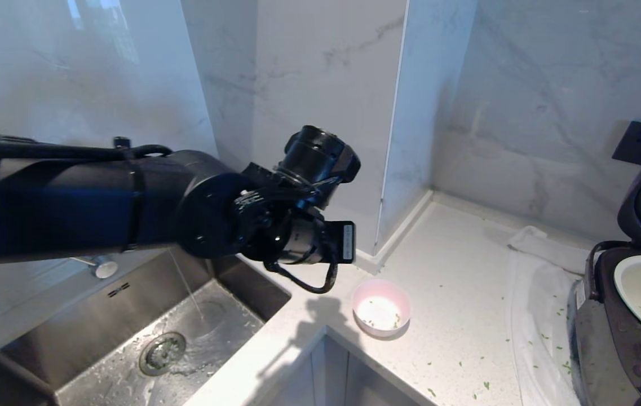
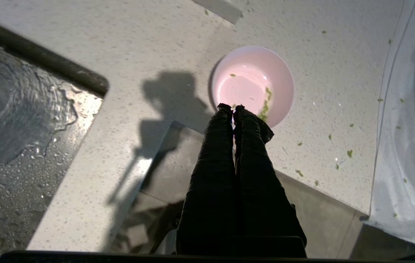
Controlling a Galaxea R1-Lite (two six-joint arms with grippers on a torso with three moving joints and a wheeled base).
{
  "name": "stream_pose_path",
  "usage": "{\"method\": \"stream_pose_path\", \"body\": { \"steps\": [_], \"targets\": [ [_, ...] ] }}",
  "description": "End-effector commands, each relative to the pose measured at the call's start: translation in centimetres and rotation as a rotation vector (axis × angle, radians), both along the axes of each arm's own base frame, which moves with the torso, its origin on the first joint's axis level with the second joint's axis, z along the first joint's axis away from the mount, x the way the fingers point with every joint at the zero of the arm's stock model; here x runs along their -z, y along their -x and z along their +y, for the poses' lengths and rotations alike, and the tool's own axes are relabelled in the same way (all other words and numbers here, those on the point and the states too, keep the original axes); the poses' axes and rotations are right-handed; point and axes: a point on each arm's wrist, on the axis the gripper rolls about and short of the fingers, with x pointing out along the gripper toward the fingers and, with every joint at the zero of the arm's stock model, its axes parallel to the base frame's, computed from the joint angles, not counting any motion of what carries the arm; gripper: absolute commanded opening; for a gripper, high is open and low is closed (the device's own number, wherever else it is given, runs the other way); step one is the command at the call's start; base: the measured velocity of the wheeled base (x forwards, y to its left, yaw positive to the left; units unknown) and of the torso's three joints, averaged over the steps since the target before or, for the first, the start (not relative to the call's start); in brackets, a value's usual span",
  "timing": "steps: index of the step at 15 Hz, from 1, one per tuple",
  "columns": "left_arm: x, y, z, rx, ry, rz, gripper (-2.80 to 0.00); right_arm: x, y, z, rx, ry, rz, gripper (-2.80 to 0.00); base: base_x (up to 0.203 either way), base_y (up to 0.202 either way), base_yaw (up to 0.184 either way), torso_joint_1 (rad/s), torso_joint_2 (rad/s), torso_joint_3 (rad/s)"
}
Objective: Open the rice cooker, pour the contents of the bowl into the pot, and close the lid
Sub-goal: Fill a bowl with water from the tap
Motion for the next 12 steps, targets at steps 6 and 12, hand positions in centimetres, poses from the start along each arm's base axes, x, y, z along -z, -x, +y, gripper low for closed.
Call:
{"method": "stream_pose_path", "body": {
  "steps": [6, 12],
  "targets": [
    [7.8, -0.7, -7.7, 0.160, -0.196, 0.286, -2.80, 0.0, 0.0, 0.0, -0.001, 0.000, 0.000, -2.80, 0.000, 0.000, 0.000, 0.000, 0.00, 0.000],
    [9.4, -2.2, -8.9, 0.130, -0.138, 0.245, 0.00, 0.0, 0.0, 0.0, -0.001, 0.000, 0.000, -2.80, 0.000, 0.000, 0.000, 0.000, 0.00, 0.000]
  ]
}}
